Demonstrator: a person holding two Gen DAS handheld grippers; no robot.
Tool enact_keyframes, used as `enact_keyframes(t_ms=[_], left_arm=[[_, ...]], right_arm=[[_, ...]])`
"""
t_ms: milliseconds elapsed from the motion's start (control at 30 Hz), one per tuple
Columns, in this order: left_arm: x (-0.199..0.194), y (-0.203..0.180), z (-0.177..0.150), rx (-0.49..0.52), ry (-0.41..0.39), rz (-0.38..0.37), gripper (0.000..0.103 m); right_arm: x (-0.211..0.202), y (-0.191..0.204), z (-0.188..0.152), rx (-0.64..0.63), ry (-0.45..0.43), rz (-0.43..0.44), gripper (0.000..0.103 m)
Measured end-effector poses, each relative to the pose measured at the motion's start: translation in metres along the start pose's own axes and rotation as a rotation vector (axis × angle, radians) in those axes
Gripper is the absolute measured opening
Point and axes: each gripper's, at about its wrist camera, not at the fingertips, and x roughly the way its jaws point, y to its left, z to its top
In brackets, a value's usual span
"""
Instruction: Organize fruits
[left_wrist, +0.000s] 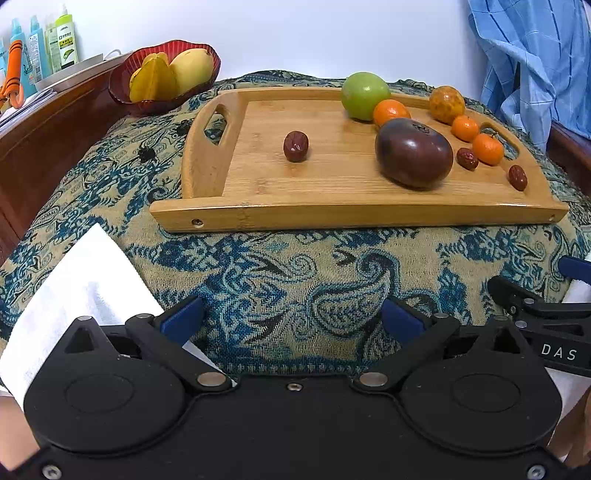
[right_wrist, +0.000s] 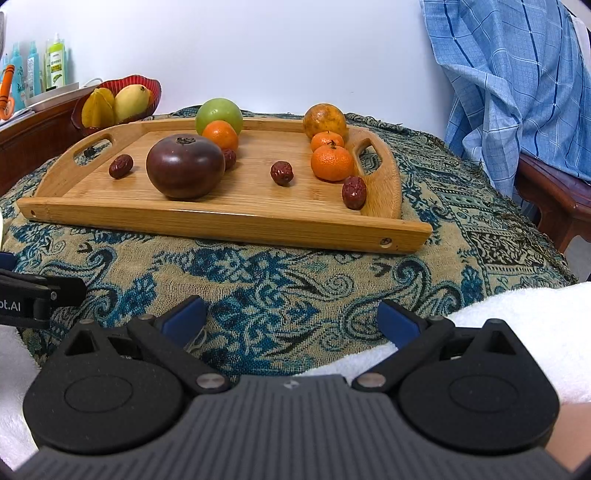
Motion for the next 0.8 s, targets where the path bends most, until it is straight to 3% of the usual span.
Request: enact_keyframes(t_ms=[233,800], left_arm=[[0.0036,0.0008,0.0057,-0.004,0.038,-0.001,0.103],[0.0042,0.0003,0.0050,-0.007,0.028,0.005,0.103]], right_arm=[[0.0034,-0.0025,0.0062,-0.007,0.043,0.019,0.103],[0.0020,-0.0024,0.0026,-0.009,0.019,0.023,0.103]])
